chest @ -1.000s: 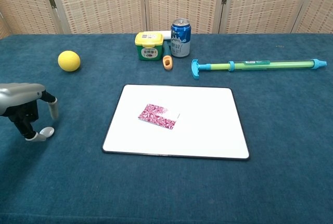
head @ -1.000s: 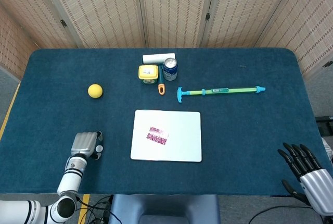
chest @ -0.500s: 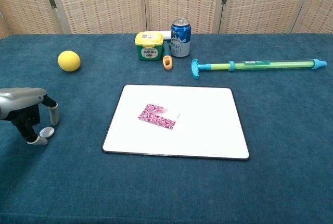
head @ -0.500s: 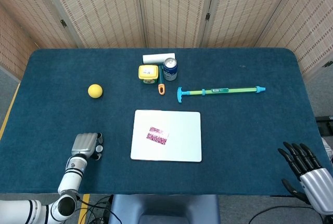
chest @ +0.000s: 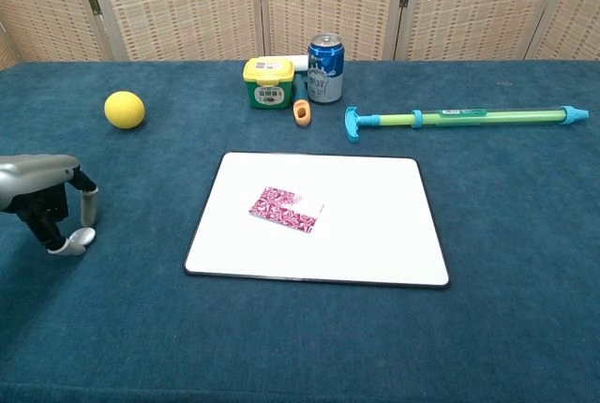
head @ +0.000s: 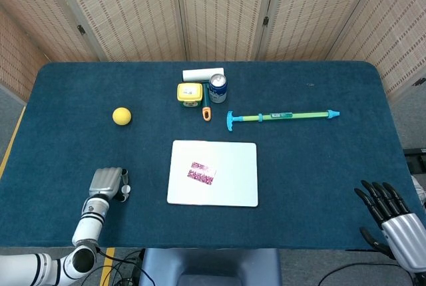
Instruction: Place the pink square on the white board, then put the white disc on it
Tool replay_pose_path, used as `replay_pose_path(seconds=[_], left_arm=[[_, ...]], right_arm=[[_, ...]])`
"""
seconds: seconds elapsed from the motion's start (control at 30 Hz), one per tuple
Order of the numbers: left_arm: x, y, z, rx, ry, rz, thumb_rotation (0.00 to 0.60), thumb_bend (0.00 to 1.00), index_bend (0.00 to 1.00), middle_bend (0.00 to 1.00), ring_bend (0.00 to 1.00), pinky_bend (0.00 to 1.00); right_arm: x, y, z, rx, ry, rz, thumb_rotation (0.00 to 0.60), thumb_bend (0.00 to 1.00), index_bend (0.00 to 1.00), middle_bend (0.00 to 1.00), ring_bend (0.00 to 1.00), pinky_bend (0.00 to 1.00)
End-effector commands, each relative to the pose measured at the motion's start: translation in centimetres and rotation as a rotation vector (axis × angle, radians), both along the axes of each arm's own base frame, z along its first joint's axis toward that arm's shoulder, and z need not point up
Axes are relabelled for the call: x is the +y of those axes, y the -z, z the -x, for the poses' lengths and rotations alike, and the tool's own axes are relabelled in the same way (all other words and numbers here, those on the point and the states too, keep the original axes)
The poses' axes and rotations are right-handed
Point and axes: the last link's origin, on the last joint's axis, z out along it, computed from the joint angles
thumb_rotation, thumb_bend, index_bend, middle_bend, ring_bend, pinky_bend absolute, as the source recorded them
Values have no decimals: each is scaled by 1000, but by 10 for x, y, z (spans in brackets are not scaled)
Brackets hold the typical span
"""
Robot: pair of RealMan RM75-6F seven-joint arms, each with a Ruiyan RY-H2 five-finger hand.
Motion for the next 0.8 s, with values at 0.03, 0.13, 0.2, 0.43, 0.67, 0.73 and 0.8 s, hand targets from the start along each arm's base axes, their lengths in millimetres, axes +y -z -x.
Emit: replay_pose_path(seconds=[0.03, 0.13, 0.2, 0.43, 0.67, 0.73, 0.8], left_arm=[[-1, 0, 3, 1, -5, 4, 600, 284, 534, 1000, 1000, 1000], [-2, 2, 4, 1, -7, 13, 600, 283, 531, 1000, 1000, 1000], [-2, 2, 3, 0, -6, 17, 600, 283, 525, 1000, 1000, 1000], [-2, 3, 2, -1, -2, 14, 600, 283, 533, 1000, 1000, 1000], [0, 0, -2, -6, 13, -2, 600, 283, 599, 1000, 1000, 1000], [0, -1, -3, -9, 14, -6, 600, 283, 611, 1000, 1000, 1000], [-1, -2, -3, -13, 13, -7, 600, 283, 621, 1000, 1000, 1000]], right_arm=[[0, 0, 0, 0, 1, 1, 600, 243, 0, 0, 0, 0], [0, 1, 0, 1, 0, 2, 600, 242, 0, 0, 0, 0], [1, 1, -1, 1, -1, 3, 600, 242, 0, 0, 0, 0], [1, 0, 0, -1, -1, 6, 600, 242, 0, 0, 0, 0], [1, -1, 0, -4, -2, 7, 600, 243, 0, 0, 0, 0], [1, -1, 0, -5, -5, 7, 600, 243, 0, 0, 0, 0], [1, -1, 0, -5, -6, 7, 600, 243, 0, 0, 0, 0]])
